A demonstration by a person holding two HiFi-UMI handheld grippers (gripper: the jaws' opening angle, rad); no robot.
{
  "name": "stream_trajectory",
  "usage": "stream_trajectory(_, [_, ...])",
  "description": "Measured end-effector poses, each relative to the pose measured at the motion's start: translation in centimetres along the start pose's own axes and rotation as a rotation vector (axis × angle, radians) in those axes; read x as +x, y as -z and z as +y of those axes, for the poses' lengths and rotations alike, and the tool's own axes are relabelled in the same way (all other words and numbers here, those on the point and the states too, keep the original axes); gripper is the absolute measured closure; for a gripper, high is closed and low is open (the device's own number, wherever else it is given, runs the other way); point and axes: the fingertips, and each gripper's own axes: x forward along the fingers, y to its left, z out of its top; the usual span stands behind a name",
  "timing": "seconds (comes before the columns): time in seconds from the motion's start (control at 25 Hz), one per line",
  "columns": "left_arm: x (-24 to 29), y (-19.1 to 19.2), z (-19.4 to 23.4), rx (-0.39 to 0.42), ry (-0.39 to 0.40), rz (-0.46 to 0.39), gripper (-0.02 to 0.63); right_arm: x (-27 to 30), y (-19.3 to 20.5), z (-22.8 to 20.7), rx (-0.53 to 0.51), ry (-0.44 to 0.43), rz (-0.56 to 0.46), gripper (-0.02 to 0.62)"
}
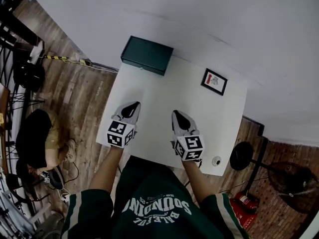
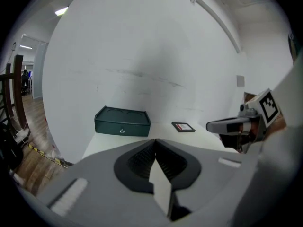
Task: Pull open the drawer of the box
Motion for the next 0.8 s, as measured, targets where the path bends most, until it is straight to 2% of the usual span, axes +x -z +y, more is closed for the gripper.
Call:
stream_trajectory(0.56, [7.2,-0.6,5.8,-0.050,0.002,0.034,0.552,2.7,1.6,-0.3,-0.007,0.002,0.063,0.594])
stream_trajectory(0.68, [9.1,-0.8,7.3,-0.072,-0.010,0.035,0.509,2.9,2.0,-1.0,0.013,0.023,0.073,0.594])
stream_trajectory(0.8, [11.2,-0.4,8.6,-0.095,0.000,0.075,0.457,2.9,2.5,-1.5,0.032,0.041,0.082,0.594])
